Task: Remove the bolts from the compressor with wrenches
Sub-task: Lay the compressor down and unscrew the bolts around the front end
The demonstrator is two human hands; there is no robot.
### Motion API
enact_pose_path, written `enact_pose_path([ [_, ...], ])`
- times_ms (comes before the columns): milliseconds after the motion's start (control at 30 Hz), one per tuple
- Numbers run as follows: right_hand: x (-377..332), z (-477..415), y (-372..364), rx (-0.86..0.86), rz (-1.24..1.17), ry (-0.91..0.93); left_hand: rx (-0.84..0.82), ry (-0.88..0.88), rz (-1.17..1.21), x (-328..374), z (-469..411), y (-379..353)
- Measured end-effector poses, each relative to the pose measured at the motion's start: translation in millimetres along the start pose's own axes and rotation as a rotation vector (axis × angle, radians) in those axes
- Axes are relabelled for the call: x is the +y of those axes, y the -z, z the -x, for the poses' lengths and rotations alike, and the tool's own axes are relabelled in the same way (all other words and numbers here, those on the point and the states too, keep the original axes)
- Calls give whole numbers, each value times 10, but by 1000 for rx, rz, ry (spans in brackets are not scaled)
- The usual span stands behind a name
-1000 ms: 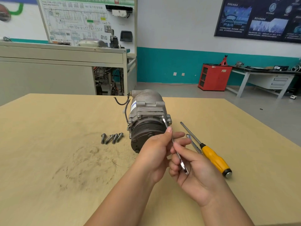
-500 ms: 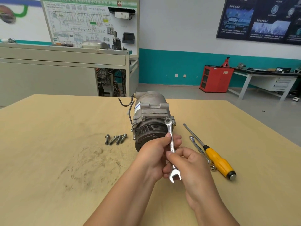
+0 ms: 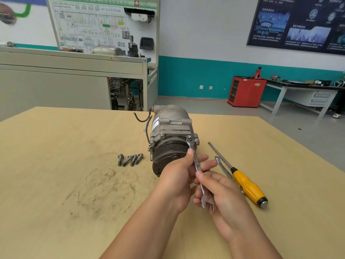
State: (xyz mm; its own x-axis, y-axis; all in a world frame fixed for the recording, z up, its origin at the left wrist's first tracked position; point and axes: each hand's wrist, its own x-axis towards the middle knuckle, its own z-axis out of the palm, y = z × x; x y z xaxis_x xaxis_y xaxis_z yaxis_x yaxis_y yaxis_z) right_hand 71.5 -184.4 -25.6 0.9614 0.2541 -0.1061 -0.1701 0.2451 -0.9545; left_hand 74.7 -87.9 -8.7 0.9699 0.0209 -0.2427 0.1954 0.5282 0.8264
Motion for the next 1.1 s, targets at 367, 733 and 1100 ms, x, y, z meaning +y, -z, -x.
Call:
enact_pose_path([
  [367, -88, 44, 36, -132, -110, -73, -52, 30, 76, 0, -31, 15],
  [733, -54, 77, 77, -86, -107, -38, -54, -59, -77, -38, -22, -21],
  [1100, -147, 73, 102, -40, -42, -53, -75, -16, -9, -44, -28, -47],
])
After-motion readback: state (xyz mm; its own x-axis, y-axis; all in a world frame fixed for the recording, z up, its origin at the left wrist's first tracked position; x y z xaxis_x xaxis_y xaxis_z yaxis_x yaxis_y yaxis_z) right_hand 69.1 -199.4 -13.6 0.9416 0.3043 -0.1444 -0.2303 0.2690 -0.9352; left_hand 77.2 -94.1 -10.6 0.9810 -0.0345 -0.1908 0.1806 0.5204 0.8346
